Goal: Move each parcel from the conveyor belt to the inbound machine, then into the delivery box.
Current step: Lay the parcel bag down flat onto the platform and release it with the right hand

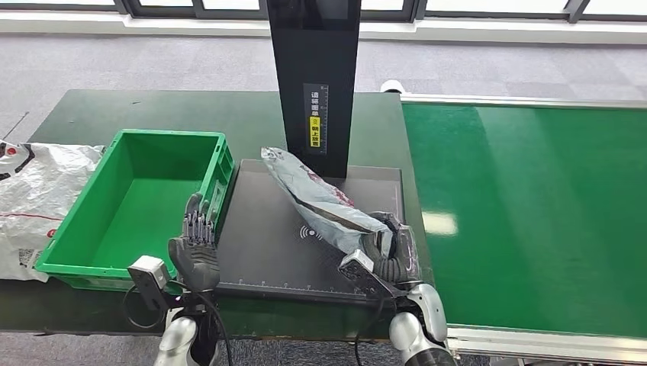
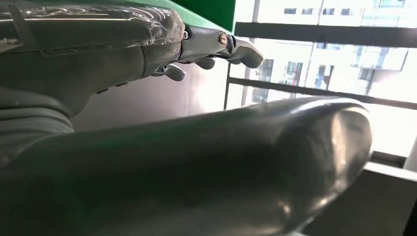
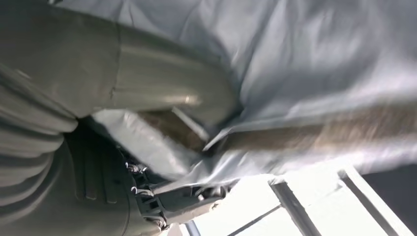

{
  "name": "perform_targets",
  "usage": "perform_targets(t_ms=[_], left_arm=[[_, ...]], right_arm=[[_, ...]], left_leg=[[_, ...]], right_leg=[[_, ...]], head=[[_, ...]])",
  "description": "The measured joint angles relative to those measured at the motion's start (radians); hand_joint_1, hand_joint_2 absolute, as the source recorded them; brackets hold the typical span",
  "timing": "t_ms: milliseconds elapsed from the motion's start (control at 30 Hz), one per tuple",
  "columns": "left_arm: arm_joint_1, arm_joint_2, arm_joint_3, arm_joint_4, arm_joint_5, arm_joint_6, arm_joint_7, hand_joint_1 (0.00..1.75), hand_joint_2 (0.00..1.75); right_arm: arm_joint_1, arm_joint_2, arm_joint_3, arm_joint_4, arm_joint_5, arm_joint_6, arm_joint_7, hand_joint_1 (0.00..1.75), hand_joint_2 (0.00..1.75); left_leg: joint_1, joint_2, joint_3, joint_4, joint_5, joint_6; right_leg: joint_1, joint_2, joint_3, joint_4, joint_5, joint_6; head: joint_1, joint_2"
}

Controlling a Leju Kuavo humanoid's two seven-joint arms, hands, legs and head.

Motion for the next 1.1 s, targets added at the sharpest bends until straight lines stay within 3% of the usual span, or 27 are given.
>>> perform_targets(t_ms=[433, 633, 867, 1000, 1100], left_arm=[[0.001, 0.000, -0.016, -0.006, -0.039, -0.033, -0.006, 0.00, 0.00], [0.016, -0.001, -0.016, -0.036, -0.058, 0.101, 0.029, 0.00, 0.00], [0.033, -0.001, -0.015, -0.067, -0.081, 0.186, 0.053, 0.00, 0.00], [0.039, 0.000, -0.017, -0.075, -0.192, 0.298, 0.059, 0.00, 0.00], [0.038, 0.004, -0.028, -0.077, -0.265, 0.317, 0.054, 0.00, 0.00]], right_arm=[[-0.005, 0.002, -0.019, 0.057, -0.018, 0.021, -0.018, 0.00, 1.75], [0.017, 0.003, -0.025, 0.037, -0.064, 0.085, -0.061, 0.00, 1.75], [0.041, 0.004, -0.025, -0.007, -0.096, 0.114, -0.081, 0.00, 1.75], [0.101, 0.004, -0.024, -0.113, -0.150, 0.182, -0.107, 0.00, 1.75], [0.169, 0.004, -0.021, -0.231, -0.177, 0.225, -0.112, 0.00, 1.75]], left_leg=[[0.000, 0.000, 0.000, 0.000, 0.000, 0.000], [0.000, 0.000, -0.001, 0.000, 0.000, 0.000], [0.000, 0.000, -0.001, 0.000, 0.000, 0.000], [0.000, -0.001, -0.001, 0.000, 0.000, 0.000], [0.000, -0.001, -0.001, 0.000, 0.000, 0.000]], right_leg=[[0.000, 0.000, 0.000, 0.000, 0.000, 0.000], [0.000, 0.000, -0.001, 0.000, 0.000, 0.000], [0.000, 0.000, -0.001, 0.000, 0.000, 0.000], [0.000, -0.001, -0.001, 0.000, 0.000, 0.000], [0.000, -0.001, -0.001, 0.000, 0.000, 0.000]], head=[[0.000, 0.000], [0.000, 0.000], [0.000, 0.000], [0.000, 0.000], [0.000, 0.000]])
